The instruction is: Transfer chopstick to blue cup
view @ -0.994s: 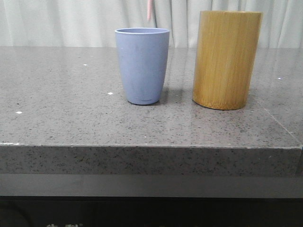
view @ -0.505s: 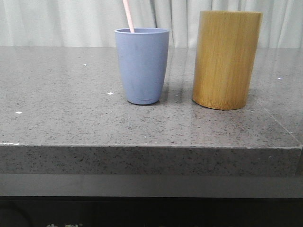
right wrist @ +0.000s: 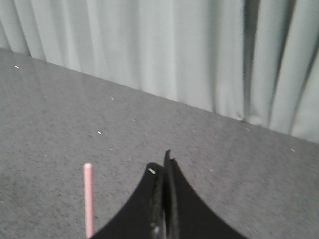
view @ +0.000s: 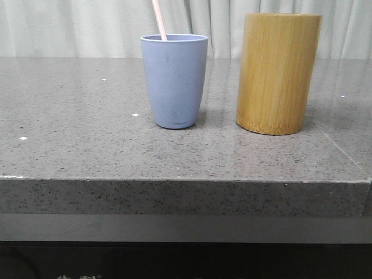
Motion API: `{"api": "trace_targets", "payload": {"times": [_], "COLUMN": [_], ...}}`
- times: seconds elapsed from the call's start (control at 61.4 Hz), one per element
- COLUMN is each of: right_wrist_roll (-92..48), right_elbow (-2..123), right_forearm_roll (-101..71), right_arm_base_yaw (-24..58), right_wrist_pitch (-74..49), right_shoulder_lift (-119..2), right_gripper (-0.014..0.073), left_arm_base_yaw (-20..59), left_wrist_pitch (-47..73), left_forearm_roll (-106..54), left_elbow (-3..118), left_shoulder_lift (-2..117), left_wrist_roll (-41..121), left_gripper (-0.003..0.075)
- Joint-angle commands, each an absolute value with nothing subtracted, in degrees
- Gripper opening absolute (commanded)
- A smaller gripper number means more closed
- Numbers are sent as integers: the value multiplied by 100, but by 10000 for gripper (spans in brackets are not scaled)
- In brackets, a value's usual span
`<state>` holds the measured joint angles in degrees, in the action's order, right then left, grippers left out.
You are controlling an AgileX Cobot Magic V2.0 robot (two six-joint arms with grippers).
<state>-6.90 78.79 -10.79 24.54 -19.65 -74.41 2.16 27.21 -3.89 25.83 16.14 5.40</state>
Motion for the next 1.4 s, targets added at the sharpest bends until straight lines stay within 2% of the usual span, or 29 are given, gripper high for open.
{"api": "trace_targets", "payload": {"times": [0.0,0.147,0.358,0.815,1.026,1.385], "right_wrist_roll": [-761,-761,-756,-756,-756,-756], "right_elbow": [8135,7636,6096,2908,2422,2416], "right_forearm_roll": [-918,-632,-637,-1232,-1285,-1285], "right_arm_base_yaw": [2003,1278,432,363,363,363], "right_wrist_pitch": [-2384,-2631,-2615,-1313,-1356,-1393], "right_shoulder_lift": [-6975,-6228,-4844,-1740,-945,-900], "right_gripper": [-116,-116,-116,-116,-116,-116], "left_arm_base_yaw": [220,220,220,220,220,220], "left_wrist_pitch": [2231,2231,2231,2231,2231,2231], "left_forearm_roll": [-453,-453,-453,-453,-453,-453], "left_elbow": [2731,2731,2723,2719,2719,2719], "left_shoulder_lift": [1653,1653,1653,1653,1653,1653], "left_wrist_roll": [500,500,500,500,500,500], "left_gripper": [-19,-19,-19,-19,-19,-19]}}
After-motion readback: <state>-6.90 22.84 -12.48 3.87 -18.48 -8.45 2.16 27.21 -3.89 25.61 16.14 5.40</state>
